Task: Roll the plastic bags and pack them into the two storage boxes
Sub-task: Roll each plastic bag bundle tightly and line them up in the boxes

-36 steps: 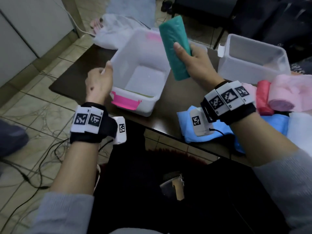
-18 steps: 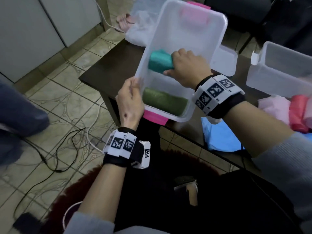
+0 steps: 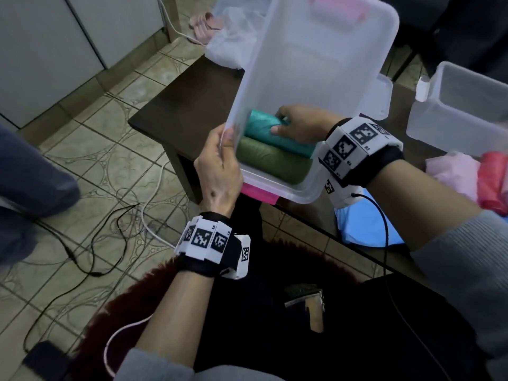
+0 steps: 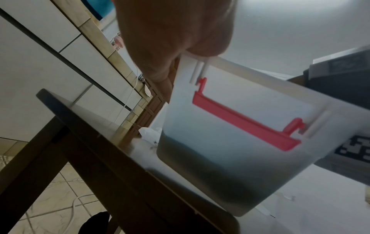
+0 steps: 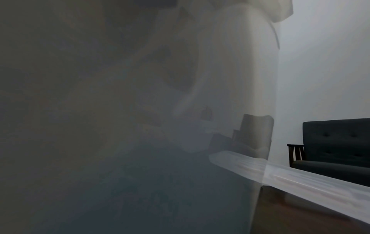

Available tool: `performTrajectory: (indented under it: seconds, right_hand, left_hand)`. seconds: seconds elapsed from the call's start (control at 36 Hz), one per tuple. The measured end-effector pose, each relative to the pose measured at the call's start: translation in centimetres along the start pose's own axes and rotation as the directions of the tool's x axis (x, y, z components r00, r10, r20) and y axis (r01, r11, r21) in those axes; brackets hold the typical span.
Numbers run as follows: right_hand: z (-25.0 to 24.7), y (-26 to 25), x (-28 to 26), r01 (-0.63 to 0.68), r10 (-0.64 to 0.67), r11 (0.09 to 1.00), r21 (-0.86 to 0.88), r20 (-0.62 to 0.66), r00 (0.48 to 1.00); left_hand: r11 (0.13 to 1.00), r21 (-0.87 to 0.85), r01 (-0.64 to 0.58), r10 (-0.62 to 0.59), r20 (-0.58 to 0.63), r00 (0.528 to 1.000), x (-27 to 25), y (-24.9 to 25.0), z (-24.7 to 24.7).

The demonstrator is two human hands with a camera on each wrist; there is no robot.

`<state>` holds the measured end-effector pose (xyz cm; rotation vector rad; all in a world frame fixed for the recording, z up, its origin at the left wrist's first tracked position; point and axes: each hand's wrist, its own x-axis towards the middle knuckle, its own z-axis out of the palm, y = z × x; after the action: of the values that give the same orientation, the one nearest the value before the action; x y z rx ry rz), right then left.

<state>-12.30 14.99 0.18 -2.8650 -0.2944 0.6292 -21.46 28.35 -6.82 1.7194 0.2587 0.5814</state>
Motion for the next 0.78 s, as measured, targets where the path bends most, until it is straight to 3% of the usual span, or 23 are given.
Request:
performTrajectory:
  seconds: [0.06, 0.11, 0.17, 0.19, 0.25, 0.31, 0.33, 0.36, 0.42, 0.47, 0.56, 0.61, 0.72, 0.78]
  right_hand:
    - [-0.1, -0.1, -0.2, 0.036, -0.036, 0.999, -0.040, 0.007, 0.999]
    - [-0.4, -0.1, -0.3, 0.102, -0.104, 0.994, -0.039, -0.069, 0.992]
    - [-0.9, 0.0, -0.3, 0.253, -0.217, 0.965, 0.076, -0.315, 0.924]
    - [-1.3, -0.1, -0.4, 0.341, -0.243, 0.931, 0.127, -0.482, 0.842]
    - [-2.0, 0.0, -1.1, 0.449, -0.176, 0.879, 0.163, -0.764, 0.621]
    - [-2.1, 0.6, -1.7, 0.435, -0.006, 0.878, 0.199, -0.905, 0.426]
    - [-2.0, 1.0, -2.1, 0.395, 0.089, 0.884, 0.248, -0.921, 0.378]
    - [-1.9, 1.4, -2.5, 0.341, 0.189, 0.879, 0.332, -0.901, 0.390]
    - [-1.6, 2.6, -3.2, 0.192, 0.386, 0.816, 0.545, -0.762, 0.520]
    - [-1.2, 4.0, -3.6, 0.089, 0.521, 0.683, 0.725, -0.568, 0.637]
    - [-0.7, 4.5, -3.7, 0.047, 0.554, 0.470, 0.881, -0.336, 0.762]
    - [-0.3, 4.8, -3.6, 0.093, 0.525, 0.362, 0.927, -0.286, 0.802]
    - [0.0, 5.3, -3.8, 0.076, 0.502, 0.387, 0.919, -0.279, 0.819]
    - [0.3, 5.5, -3.6, 0.072, 0.508, 0.355, 0.932, -0.257, 0.822]
  left_hand:
    - [1.000, 0.007, -0.003, 0.003, 0.009, 1.000, 0.1, 0.1, 0.1]
    - [1.000, 0.025, 0.007, -0.008, 0.023, 1.000, 0.3, 0.2, 0.1]
    - [0.999, 0.035, 0.024, -0.026, 0.039, 0.999, 0.7, 0.3, 0.2]
    - [0.999, 0.038, 0.030, -0.032, 0.043, 0.999, 0.9, 0.4, 0.2]
    - [0.996, 0.075, 0.042, -0.046, 0.046, 0.998, 1.3, 0.6, 0.3]
    - [0.991, 0.130, 0.044, -0.051, 0.053, 0.997, 1.7, 0.9, 0.4]
    - [0.988, 0.152, 0.041, -0.051, 0.062, 0.997, 1.9, 1.1, 0.5]
    - [0.984, 0.173, 0.040, -0.053, 0.072, 0.996, 2.1, 1.3, 0.6]
    - [0.977, 0.208, 0.046, -0.067, 0.093, 0.993, 2.7, 1.7, 0.8]
    - [0.970, 0.235, 0.056, -0.084, 0.108, 0.991, 3.2, 2.1, 1.1]
    - [0.962, 0.260, 0.081, -0.116, 0.124, 0.985, 4.0, 2.5, 1.5]
    - [0.955, 0.278, 0.101, -0.143, 0.138, 0.980, 4.4, 2.7, 1.7]
    - [0.937, 0.327, 0.126, -0.186, 0.159, 0.970, 5.2, 3.1, 1.8]
    - [0.927, 0.352, 0.127, -0.198, 0.173, 0.965, 5.5, 3.3, 1.7]
